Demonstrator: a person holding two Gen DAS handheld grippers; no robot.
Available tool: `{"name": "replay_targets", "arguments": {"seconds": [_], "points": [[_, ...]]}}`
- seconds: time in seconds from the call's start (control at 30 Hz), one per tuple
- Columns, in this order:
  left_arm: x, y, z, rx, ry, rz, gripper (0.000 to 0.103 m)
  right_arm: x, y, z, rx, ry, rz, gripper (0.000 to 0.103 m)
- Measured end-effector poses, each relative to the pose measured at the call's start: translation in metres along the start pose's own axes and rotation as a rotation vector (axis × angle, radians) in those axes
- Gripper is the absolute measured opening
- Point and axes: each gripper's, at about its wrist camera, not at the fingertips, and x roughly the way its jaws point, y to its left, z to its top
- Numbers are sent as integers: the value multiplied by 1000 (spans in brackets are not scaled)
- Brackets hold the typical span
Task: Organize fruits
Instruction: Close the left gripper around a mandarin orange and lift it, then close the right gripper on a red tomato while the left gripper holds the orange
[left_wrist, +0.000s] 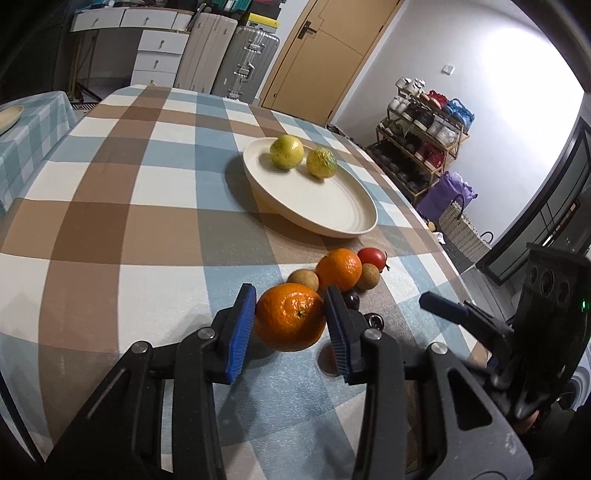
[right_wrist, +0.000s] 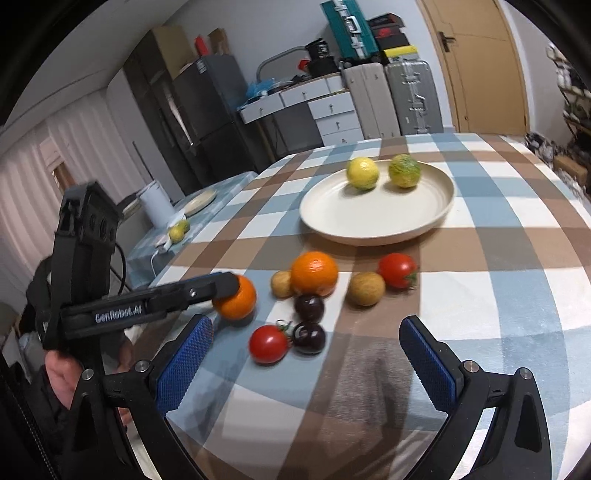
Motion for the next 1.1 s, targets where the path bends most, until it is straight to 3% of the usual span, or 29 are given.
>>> {"name": "replay_targets", "arguments": {"seconds": [0.17,0.4,0.47,0.53,0.63,0.77,0.9,1.1], "points": [[-7,9,1,-16,-19,4,35,9,25,-6,-131,18,-20,102],[-9,15,-1,-24,-23,-4,35,33,56,-18,-404,57,-213,71],[-8,15,-2,-27,-22,-7,35,37,63,-21,-462,57,-241,66],[-8,16,-3,-30,-22,-8,35,43,68,-24,-522,61,-279,50],[-8,18,-3,-32,-23,-9,35,50,73,-27,-578,81,-289,43],[-8,18,-4,-33,-22,-9,35,54,75,-31,-620,93,-288,32],[-8,20,-3,-34,-22,-5,35,55,69,-27,-585,93,-267,30],[-7,19,-1,-31,-20,2,35,43,61,-14,-465,62,-155,29]]}}
